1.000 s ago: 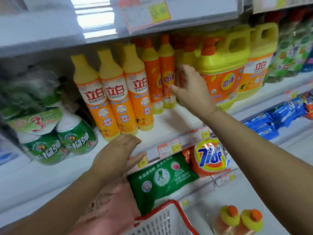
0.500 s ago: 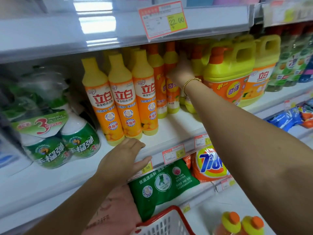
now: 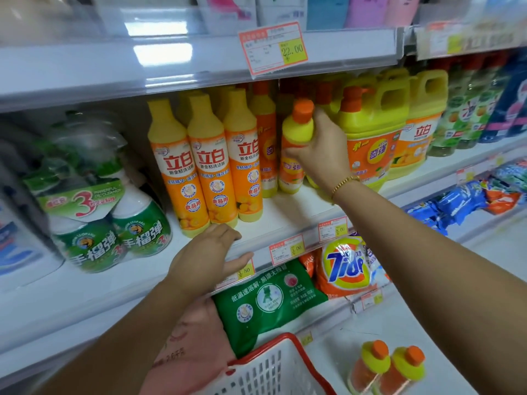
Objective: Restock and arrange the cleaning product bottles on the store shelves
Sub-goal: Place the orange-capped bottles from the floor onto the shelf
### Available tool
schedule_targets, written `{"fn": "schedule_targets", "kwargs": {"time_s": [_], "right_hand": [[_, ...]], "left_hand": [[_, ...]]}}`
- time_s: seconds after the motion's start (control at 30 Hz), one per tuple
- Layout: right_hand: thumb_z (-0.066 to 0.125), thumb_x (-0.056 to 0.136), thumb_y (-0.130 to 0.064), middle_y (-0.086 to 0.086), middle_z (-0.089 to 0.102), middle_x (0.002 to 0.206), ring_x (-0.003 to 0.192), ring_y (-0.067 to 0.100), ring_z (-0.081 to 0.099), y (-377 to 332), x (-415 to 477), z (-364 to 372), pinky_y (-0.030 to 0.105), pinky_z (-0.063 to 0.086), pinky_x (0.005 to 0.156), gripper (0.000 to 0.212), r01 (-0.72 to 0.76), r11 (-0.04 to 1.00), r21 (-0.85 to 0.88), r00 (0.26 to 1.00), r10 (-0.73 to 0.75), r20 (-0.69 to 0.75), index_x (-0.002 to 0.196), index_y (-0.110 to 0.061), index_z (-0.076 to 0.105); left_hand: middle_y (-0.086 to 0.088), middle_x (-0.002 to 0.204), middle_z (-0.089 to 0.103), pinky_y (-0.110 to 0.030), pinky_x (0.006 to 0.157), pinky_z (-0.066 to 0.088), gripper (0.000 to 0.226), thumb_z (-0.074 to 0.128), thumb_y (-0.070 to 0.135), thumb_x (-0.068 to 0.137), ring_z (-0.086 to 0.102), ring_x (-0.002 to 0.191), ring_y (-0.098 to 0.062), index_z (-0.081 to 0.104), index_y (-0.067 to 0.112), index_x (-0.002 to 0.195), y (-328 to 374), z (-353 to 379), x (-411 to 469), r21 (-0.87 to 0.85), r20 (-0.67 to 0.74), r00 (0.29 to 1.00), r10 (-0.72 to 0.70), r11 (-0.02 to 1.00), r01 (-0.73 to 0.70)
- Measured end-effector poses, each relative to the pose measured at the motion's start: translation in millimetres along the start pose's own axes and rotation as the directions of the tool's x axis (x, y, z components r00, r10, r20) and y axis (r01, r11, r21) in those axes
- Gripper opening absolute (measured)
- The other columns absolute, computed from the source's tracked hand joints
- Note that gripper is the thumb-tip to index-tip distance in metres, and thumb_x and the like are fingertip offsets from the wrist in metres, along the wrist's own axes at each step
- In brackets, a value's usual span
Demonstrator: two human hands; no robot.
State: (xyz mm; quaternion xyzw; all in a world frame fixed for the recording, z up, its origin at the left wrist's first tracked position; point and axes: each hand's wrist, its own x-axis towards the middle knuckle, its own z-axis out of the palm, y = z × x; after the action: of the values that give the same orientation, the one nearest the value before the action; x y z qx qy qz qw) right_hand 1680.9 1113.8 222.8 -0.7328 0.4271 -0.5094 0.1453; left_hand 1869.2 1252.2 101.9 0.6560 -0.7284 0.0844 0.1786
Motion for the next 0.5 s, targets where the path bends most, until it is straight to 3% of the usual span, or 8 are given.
{"fn": "schedule_targets", "kwargs": {"time_s": [0.07,0.13,0.23,0.3,0.4,0.5], "right_hand": [[0.086,0.062,-0.017,-0.006,0.061,0.094,0.086,0.016,0.055,-6,-23,-21,0.011,0.035,0.065,0.057,0.075,0.995,0.063,0.997,-0.074,-0.019,0.11,-0.011,0.056],[0.085,0.063,-0.018,-0.013,0.054,0.09,0.082,0.007,0.048,-16,-46,-46,0.002,0.032,0.064,0.058,0.152,0.985,0.086,0.988,-0.149,-0.04,0.112,-0.013,0.055],[0.084,0.064,-0.023,-0.016,0.055,0.089,0.079,-0.001,0.048,-39,-66,-86,0.007,0.038,0.067,0.058,0.214,0.971,0.101,0.977,-0.215,-0.002,0.113,-0.015,0.055],[0.084,0.067,-0.029,-0.016,0.057,0.092,0.081,-0.001,0.053,-53,-74,-111,0.015,0.044,0.071,0.058,0.216,0.97,0.112,0.969,-0.227,0.101,0.114,-0.018,0.052],[0.082,0.07,-0.033,-0.016,0.061,0.1,0.087,-0.005,0.059,-66,-88,-134,0.013,0.048,0.076,0.059,0.121,0.978,0.169,0.924,-0.173,0.34,0.116,-0.025,0.047],[0.082,0.07,-0.024,-0.006,0.066,0.106,0.095,0.005,0.065,-63,-107,-137,0.027,0.056,0.083,0.058,-0.055,0.947,0.316,0.841,-0.127,0.526,0.118,-0.021,0.05]], "left_hand": [[0.003,0.113,0.061,-0.025,0.083,0.04,0.075,0.03,0.072,0.08,0.054,0.106,-0.014,0.062,0.016,0.119,4,-5,0,-0.007,0.064,0.997,-0.036,0.999,0.037],[0.003,0.12,0.059,-0.026,0.088,0.038,0.064,0.044,0.067,0.087,0.051,0.112,-0.014,0.059,0.017,0.124,7,-9,1,0.005,0.117,0.99,-0.076,0.997,0.076],[0.0,0.124,0.062,-0.027,0.089,0.04,0.053,0.058,0.054,0.087,0.055,0.113,-0.017,0.059,0.016,0.125,19,-22,4,0.003,0.156,0.974,-0.166,0.986,0.167],[0.001,0.127,0.062,-0.026,0.091,0.042,0.056,0.069,0.043,0.085,0.057,0.115,-0.015,0.054,0.017,0.132,40,-33,7,-0.187,0.145,0.958,-0.248,0.944,0.273],[0.011,0.129,0.058,-0.024,0.099,0.042,0.063,0.077,0.027,0.08,0.054,0.118,-0.005,0.05,0.021,0.137,90,-59,-1,-0.683,0.102,0.968,-0.229,0.691,0.235],[0.002,0.118,0.069,-0.025,0.093,0.05,0.051,0.073,0.012,0.074,0.064,0.11,-0.013,0.058,0.015,0.123,121,-76,-25,-0.9,0.181,0.98,-0.077,0.39,0.197]]}}
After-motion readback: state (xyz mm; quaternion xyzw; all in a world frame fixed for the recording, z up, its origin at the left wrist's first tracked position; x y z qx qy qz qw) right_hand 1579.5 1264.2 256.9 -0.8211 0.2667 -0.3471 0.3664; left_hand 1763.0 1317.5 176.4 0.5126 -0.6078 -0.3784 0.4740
